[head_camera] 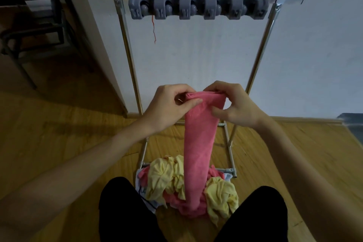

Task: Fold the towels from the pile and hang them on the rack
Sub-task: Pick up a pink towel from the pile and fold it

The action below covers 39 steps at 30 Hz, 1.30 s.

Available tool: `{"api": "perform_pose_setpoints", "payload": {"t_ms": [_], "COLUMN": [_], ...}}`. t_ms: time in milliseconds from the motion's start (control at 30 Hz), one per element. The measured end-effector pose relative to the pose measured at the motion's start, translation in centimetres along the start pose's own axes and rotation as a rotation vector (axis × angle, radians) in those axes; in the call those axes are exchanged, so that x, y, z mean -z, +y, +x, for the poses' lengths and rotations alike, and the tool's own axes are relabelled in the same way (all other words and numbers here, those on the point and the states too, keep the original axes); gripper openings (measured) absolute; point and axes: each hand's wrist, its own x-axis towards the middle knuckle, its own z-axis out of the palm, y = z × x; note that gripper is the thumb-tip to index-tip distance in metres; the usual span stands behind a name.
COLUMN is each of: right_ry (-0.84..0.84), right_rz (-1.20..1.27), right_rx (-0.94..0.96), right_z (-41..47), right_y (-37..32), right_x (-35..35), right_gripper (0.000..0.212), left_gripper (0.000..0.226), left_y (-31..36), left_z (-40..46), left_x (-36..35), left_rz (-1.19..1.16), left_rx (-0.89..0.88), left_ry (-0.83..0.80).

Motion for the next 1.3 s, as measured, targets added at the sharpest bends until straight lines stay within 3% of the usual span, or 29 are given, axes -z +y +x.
{"api": "perform_pose_setpoints", "payload": {"t_ms": [100, 267, 367, 600, 733, 867, 967, 1133, 1300], "right_ry": [-0.043, -0.045, -0.039, 0.037, 0.214, 0.507, 0.535, 0.294, -0.03], "right_rz": [0.011, 0.023, 0.017, 0.013, -0.012, -0.049, -0.097, -0.046, -0.045], "right_rx": [0.02, 0.036, 0.027, -0.033, -0.061, -0.256, -0.453, -0.832, -0.812], "right_z": [0.4, 1.6, 2.7, 4.1, 3.7, 1.5, -0.6, -3.4, -4.6], "right_y": [-0.1, -0.6, -0.4, -0.5, 0.1, 2.4, 4.9, 9.6, 11.6], "right_x": [0.8, 0.1, -0.9, -0.5, 1.0, 1.8, 1.4, -0.9, -4.3], "right_gripper": [0.013, 0.03, 0.024, 0.023, 0.025, 0.011, 0.007, 0.038, 0.068], "left_gripper": [0.016, 0.034, 0.045, 0.034, 0.016, 0.013, 0.012, 0.013, 0.018], "left_y": [0.6, -0.9, -5.3, -13.6, -15.5, -15.4, -14.1, -10.2, -5.8], "left_z": [0.3, -0.5, -2.9, -8.8, -7.1, -4.3, -2.0, 2.2, 4.5], "left_x": [0.3, 1.1, 0.6, -4.7, -7.7, -7.2, -5.4, -2.0, 0.6], "left_rz": [-0.007, -0.121, -0.174, -0.27, -0.165, -0.114, -0.018, 0.11, 0.371], "left_rx": [-0.004, 0.085, 0.258, 0.584, 0.677, 0.577, 0.483, 0.244, -0.036], "left_ry": [0.016, 0.003, -0.053, -0.149, -0.156, -0.011, 0.039, -0.091, -0.226]}}
